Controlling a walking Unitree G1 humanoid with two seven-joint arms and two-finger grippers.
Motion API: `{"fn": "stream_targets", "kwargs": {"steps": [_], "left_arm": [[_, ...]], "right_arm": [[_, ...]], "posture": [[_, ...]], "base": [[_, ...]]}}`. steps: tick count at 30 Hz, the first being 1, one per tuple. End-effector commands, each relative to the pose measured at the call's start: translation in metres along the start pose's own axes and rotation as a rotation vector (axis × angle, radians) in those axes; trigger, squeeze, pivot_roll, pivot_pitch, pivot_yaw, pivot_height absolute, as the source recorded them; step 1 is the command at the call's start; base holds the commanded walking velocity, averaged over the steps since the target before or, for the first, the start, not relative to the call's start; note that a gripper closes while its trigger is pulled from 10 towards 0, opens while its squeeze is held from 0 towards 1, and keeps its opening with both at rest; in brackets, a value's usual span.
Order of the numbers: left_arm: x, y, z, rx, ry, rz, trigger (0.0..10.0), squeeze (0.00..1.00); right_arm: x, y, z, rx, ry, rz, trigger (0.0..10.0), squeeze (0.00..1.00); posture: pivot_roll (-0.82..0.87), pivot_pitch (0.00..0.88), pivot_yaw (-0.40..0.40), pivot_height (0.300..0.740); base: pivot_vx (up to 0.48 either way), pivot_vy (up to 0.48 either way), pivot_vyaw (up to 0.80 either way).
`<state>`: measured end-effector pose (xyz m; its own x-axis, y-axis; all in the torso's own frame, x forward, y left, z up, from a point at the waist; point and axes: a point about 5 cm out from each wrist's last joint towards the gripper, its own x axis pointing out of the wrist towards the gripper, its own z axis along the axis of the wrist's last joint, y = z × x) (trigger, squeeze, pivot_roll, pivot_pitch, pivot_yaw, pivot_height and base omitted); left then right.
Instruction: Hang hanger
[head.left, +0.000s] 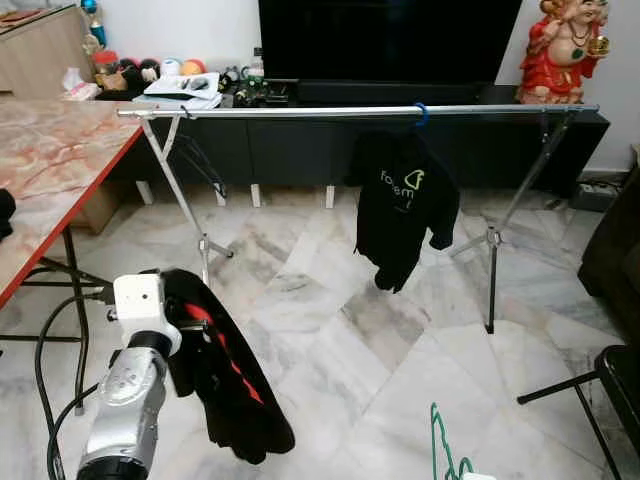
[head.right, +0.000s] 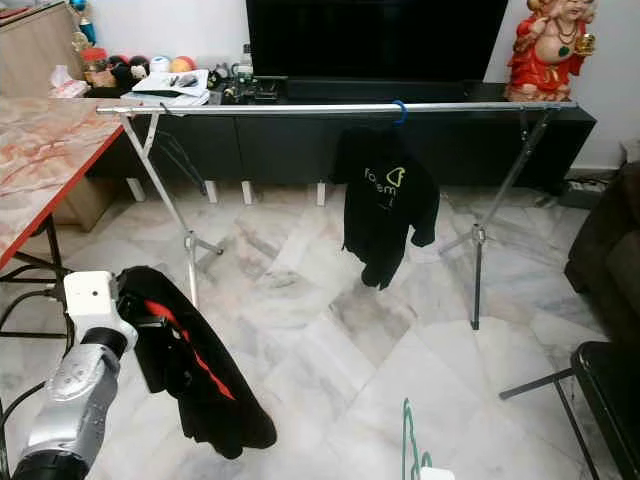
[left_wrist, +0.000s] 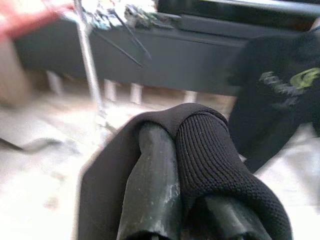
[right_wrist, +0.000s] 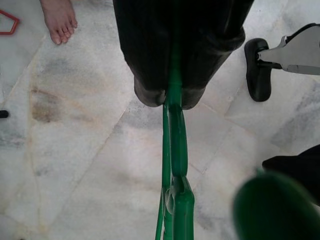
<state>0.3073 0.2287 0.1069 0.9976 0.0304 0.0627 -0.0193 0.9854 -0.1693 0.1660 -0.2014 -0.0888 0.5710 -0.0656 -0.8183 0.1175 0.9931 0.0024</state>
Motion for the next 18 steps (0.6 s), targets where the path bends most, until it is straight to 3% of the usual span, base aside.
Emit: {"fn": "stream_targets", "kwargs": {"steps": [1, 3, 4, 6, 12, 15, 18], "left_arm": [[-0.003, -0.002, 0.001, -0.073, -0.012, -0.039, 10.0, 0.0], [-0.01, -0.012, 0.001, -0.088, -0.026, -0.1, 10.0, 0.0], [-0.018, -0.02, 0.002, -0.042, -0.036, -0.136, 10.0, 0.0], [-0.023, -0.02, 0.0, -0.002, -0.028, -0.131, 10.0, 0.0], [-0.04, -0.011, 0.011, -0.016, -0.048, -0.093, 10.0, 0.0], [-0.045, -0.009, 0.014, 0.013, -0.032, -0.116, 10.0, 0.0], [-0.049, -0.007, 0.011, 0.026, -0.012, -0.122, 10.0, 0.0]], "right_arm": [[0.0, 0.0, 0.0, 0.01, -0.006, -0.002, 10.0, 0.0], [0.0, 0.002, -0.001, 0.01, -0.005, 0.007, 10.0, 0.0], [0.0, 0.004, -0.003, 0.017, -0.006, 0.014, 10.0, 0.0], [-0.001, 0.005, -0.004, 0.026, -0.007, 0.014, 10.0, 0.0], [-0.004, -0.002, -0.014, -0.001, -0.006, -0.029, 10.0, 0.0], [-0.006, -0.016, -0.014, 0.022, -0.024, -0.096, 10.0, 0.0], [-0.009, -0.026, -0.015, -0.036, -0.022, -0.145, 10.0, 0.0]], "posture": [[0.1, 0.0, 0.018, 0.74], [0.1, 0.0, 0.019, 0.74], [0.09, 0.0, 0.022, 0.74], [0.09, 0.0, 0.027, 0.74], [0.11, 0.0, 0.017, 0.74], [0.1, 0.0, 0.031, 0.74], [0.09, 0.0, 0.04, 0.74]], "base": [[0.0, 0.0, 0.0], [0.0, 0.0, 0.0], [0.0, 0.0, 0.0], [0.0, 0.0, 0.0], [0.0, 0.0, 0.0], [0.0, 0.0, 0.0], [0.0, 0.0, 0.0]]}}
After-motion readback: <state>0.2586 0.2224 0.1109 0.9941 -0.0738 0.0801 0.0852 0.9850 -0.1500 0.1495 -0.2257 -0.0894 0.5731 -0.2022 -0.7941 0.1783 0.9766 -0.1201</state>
